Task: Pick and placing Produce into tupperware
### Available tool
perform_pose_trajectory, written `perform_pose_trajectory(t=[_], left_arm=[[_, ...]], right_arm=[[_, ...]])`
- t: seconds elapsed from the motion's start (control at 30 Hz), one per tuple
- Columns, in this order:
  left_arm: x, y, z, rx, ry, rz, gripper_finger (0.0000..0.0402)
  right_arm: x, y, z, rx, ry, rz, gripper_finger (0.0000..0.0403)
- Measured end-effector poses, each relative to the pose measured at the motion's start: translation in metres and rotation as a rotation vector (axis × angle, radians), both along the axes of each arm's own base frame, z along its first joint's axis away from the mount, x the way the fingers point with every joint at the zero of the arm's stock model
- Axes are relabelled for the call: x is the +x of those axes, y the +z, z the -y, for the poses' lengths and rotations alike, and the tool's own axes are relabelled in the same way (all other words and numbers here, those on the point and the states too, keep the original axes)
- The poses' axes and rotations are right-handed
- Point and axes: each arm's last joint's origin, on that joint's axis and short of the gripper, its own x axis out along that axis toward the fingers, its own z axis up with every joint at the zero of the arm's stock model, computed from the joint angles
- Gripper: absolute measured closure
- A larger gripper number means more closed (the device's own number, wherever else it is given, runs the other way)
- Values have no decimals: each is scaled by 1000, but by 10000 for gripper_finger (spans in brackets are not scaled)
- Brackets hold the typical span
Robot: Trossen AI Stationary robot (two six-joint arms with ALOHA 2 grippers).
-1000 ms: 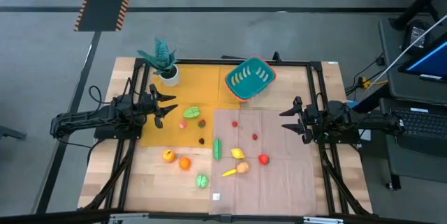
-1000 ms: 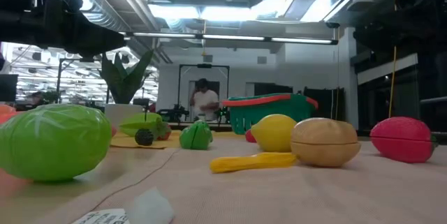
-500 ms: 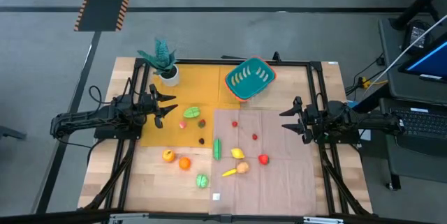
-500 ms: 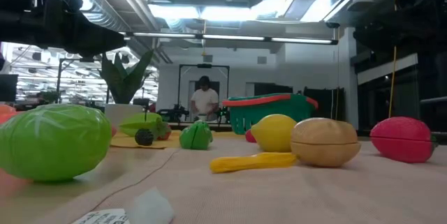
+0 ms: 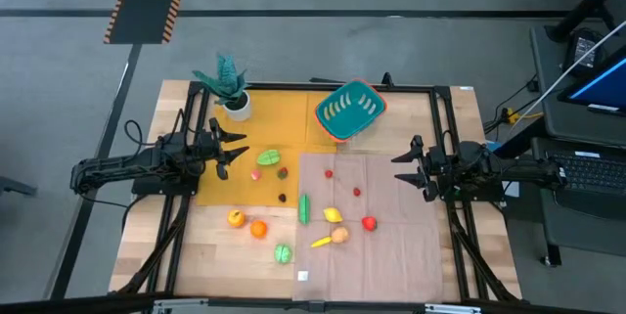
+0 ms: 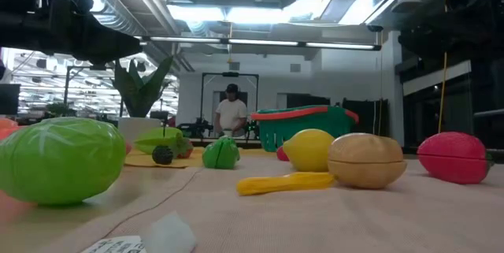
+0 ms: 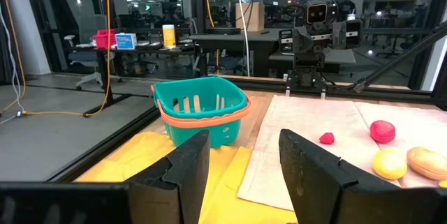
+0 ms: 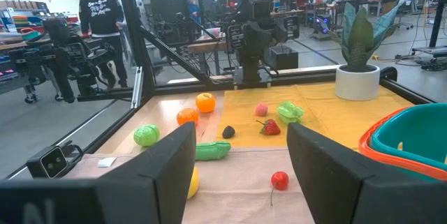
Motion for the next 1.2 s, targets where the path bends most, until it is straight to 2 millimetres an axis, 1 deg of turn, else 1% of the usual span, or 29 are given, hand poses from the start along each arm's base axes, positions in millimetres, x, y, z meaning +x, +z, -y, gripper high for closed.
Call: perform_pose_trajectory(t=[1.1, 1.2], left_arm=[[0, 0, 0, 0, 0, 0, 237], [0, 0, 0, 0, 0, 0, 237]], right_arm=[[0, 0, 0, 0, 0, 0, 176], [0, 0, 0, -50, -3, 8, 176]])
